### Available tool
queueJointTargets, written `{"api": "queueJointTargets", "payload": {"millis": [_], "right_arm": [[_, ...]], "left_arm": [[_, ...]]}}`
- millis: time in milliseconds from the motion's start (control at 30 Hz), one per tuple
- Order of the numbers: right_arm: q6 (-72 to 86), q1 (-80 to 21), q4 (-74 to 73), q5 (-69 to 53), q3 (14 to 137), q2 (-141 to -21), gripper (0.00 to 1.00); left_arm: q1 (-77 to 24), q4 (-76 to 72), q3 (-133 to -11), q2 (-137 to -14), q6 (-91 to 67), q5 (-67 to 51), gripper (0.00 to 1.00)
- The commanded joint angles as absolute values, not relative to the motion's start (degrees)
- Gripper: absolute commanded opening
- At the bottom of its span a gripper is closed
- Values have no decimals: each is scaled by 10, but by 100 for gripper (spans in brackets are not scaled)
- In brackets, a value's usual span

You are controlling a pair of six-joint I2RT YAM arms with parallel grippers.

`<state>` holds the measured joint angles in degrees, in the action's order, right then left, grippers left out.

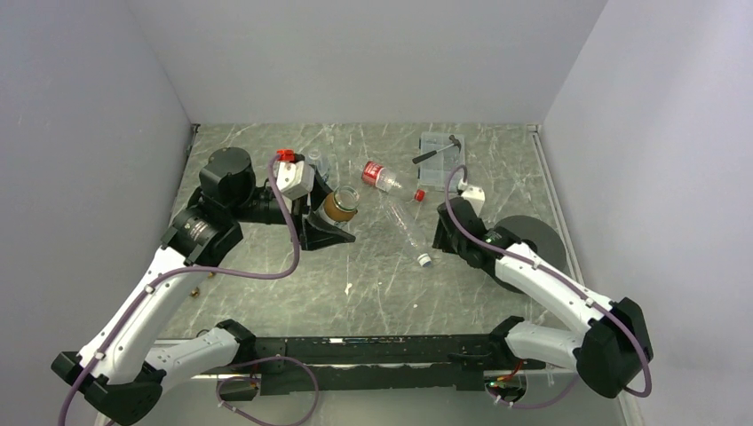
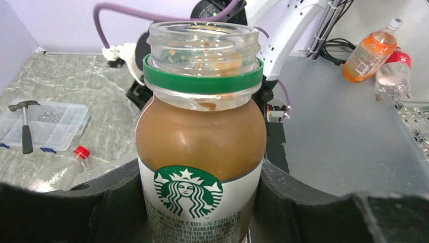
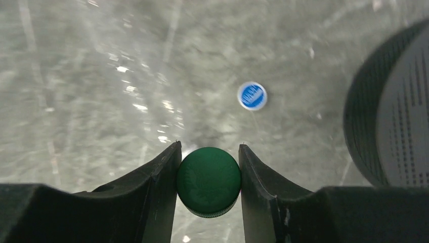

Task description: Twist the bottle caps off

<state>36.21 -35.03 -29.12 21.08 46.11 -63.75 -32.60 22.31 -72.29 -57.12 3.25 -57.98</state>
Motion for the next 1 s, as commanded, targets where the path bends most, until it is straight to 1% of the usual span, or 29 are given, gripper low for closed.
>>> {"api": "queueJointTargets", "payload": {"millis": [0, 233, 267, 333, 433, 700, 767, 867, 967], "right_arm": [[441, -348, -286, 260, 411, -638, 0], [485, -347, -263, 263, 377, -708, 0], [487, -347, -257, 265, 373, -721, 2], [496, -347, -248, 273, 367, -740, 8], [515, -347, -244, 293, 362, -764, 15], [527, -347, -205, 332, 358, -794, 24], [529, -347, -198, 332, 355, -797, 32], [532, -347, -198, 328, 349, -793, 55], [528, -347, -203, 326, 344, -770, 69]], "left_arm": [[-327, 228, -722, -562, 56, -574, 0], [-327, 229, -719, -556, 57, -568, 0], [-327, 229, -717, -555, 57, -567, 0], [-327, 228, -715, -554, 57, -567, 0], [-327, 225, -714, -554, 57, -567, 0], [-327, 212, -713, -557, 50, -566, 0], [-327, 215, -714, -558, 51, -564, 0], [-327, 214, -712, -557, 50, -562, 0], [-327, 210, -710, -558, 47, -562, 1]]}}
